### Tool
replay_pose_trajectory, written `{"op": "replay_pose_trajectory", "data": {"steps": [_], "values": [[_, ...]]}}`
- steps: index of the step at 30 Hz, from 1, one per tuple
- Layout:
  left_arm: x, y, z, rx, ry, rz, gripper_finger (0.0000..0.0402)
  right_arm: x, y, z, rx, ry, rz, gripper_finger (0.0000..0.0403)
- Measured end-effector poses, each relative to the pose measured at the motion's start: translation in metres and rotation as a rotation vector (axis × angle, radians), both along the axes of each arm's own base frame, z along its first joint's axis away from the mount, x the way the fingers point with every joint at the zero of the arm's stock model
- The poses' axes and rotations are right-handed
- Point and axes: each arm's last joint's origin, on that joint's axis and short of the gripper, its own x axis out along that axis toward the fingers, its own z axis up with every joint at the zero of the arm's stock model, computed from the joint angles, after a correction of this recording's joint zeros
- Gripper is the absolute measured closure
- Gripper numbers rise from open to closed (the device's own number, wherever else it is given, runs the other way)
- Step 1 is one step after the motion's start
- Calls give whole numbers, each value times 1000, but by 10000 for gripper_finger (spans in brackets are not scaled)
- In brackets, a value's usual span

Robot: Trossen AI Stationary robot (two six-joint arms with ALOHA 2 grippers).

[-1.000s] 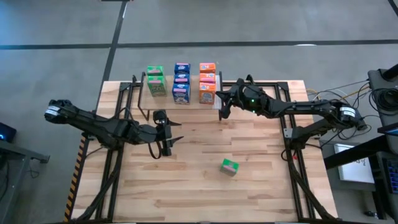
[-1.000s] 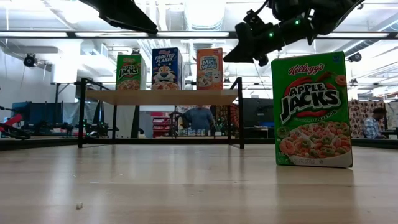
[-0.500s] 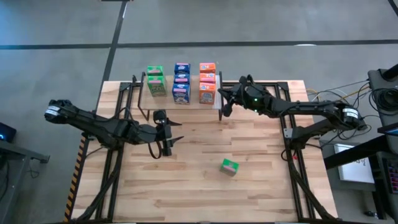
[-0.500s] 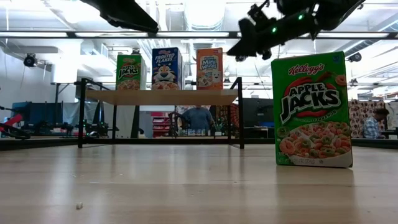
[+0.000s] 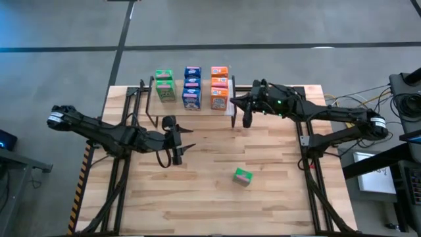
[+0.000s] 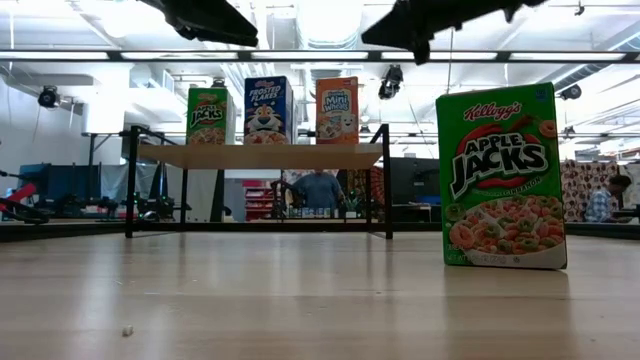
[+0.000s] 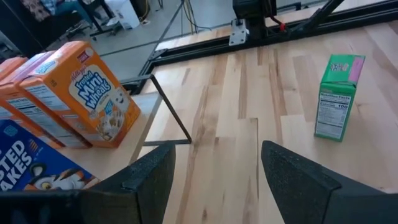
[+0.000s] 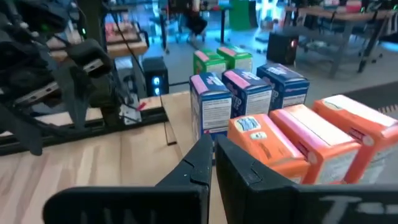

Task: Stack cereal on shelf
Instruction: Put the orange cereal box on the shelf aligned with the other orange cereal boxes

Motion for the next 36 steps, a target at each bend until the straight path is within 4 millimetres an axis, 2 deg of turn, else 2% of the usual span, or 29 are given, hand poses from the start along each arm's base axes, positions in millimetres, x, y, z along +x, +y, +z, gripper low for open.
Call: {"op": "replay_pose_trajectory", "data": {"steps": [10,17,22,26,33,36], "values": [[-2,0,-6,31,50,-9,180,46,-14,28,14,145,5,394],[-17,4,-15,41,65,-14,180,67,-20,22,12,215,11,394],[-32,7,-5,-7,-12,-2,180,76,-23,17,3,223,14,394],[-41,10,-7,-18,-37,0,180,80,-24,16,-12,220,9,394],[-47,11,-3,-22,-83,-4,180,88,-29,15,-76,178,3,394],[-47,11,-3,-22,-85,-4,180,88,-36,13,-113,196,-65,394]]}}
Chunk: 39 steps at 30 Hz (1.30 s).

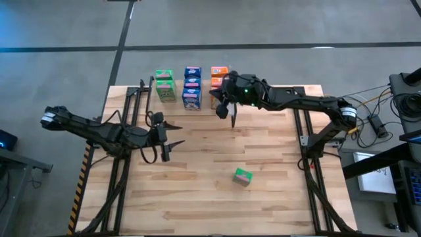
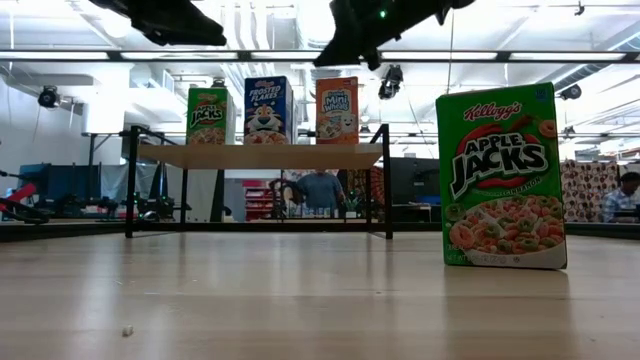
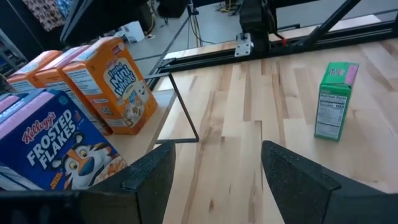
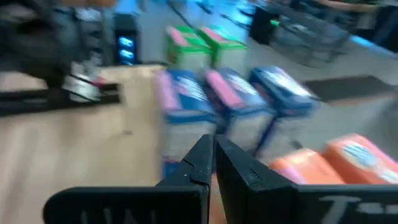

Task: Stack cereal on shelf
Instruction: Put the orange cereal box on the shelf aligned with the other orange cereal boxes

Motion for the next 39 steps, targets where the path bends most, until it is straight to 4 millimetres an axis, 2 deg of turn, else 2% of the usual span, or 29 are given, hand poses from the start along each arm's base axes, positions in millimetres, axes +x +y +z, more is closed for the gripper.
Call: {"op": "replay_pose_trajectory", "data": {"steps": [3,14,35,39], "values": [[1,0,-1,1,3,0,180,-2,-5,-1,-33,30,-56,394],[1,0,-1,2,5,0,180,-5,-3,-10,-35,131,-38,394],[1,0,-1,1,4,0,180,-7,-1,-7,-112,161,45,394],[1,0,-1,1,4,0,180,-12,1,1,-105,138,40,394]]}}
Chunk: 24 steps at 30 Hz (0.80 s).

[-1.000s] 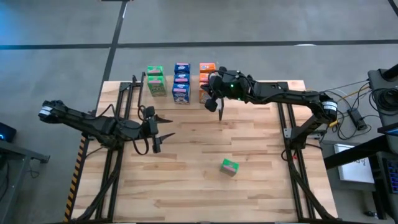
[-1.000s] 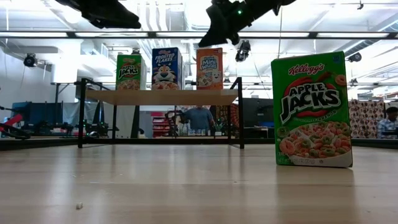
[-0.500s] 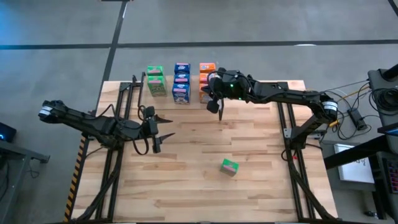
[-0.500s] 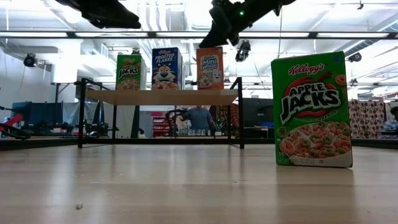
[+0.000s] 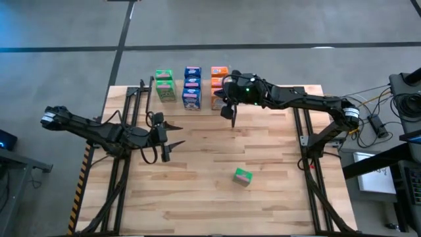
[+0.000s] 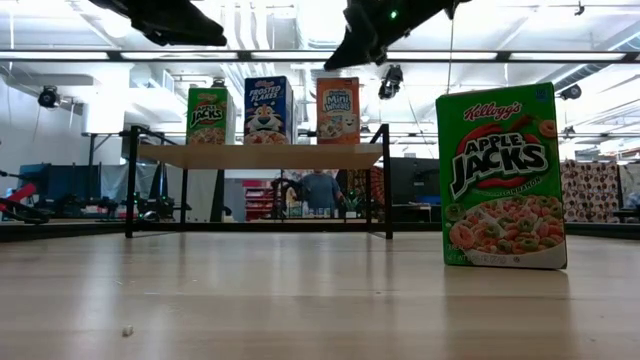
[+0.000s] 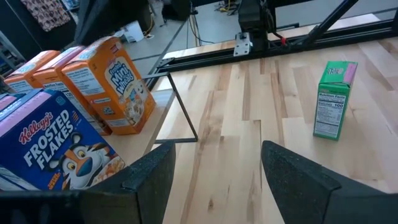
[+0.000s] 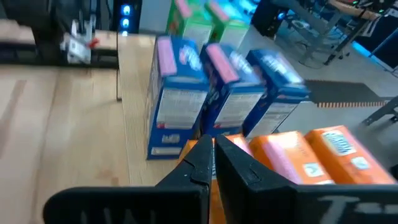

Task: Stack cereal on shelf
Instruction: Put the orange cereal box on the shelf aligned with the other orange cereal boxes, then put the green cereal box on the shelf aligned with the other green cereal boxes

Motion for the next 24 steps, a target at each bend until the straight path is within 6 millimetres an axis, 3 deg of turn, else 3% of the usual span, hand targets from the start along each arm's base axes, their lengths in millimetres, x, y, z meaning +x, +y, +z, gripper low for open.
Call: {"op": "replay_pose_trajectory", "data": {"steps": [5,11,17,24], "values": [[0,0,0,0,0,0,180,-17,10,19,80,-57,-23,394],[0,0,0,0,-1,0,180,-49,21,30,228,28,-81,394],[0,0,1,-3,-10,0,180,-69,27,22,318,170,-128,394],[1,0,3,-16,-38,1,180,-61,46,2,432,224,-49,394]]}}
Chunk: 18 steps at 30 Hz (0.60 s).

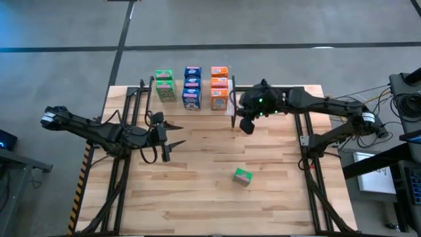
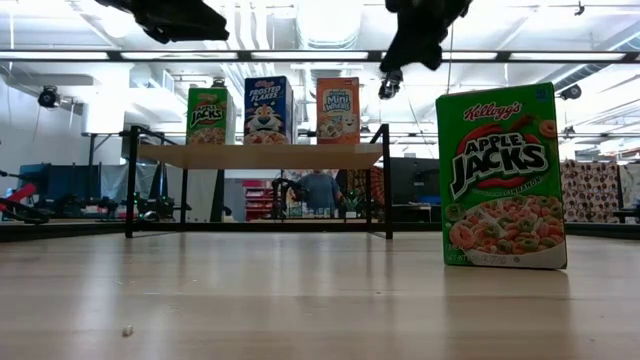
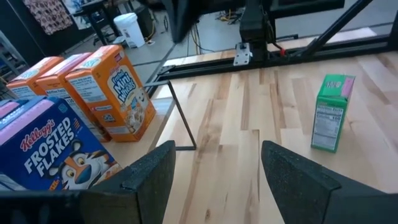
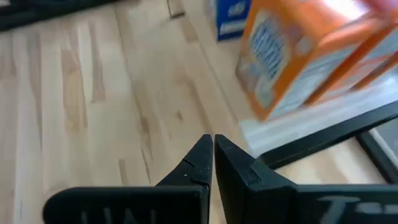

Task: Stack cereal on shelf
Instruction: Put the green cereal box on the shelf aligned with the other green cereal boxes

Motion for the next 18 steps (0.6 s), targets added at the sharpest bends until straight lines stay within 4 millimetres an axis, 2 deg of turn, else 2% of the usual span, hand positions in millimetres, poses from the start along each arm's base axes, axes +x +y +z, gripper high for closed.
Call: {"op": "replay_pose_trajectory", "data": {"steps": [3,7,15,18], "values": [[0,0,1,-8,-17,0,180,5,8,-9,-24,24,-53,394],[0,0,1,-16,-19,2,180,9,17,-11,-184,-3,-196,394],[1,0,2,-71,-41,18,180,10,16,-17,-181,-5,-172,394],[5,-2,-1,-109,-41,29,180,9,24,-19,-156,18,-119,394]]}}
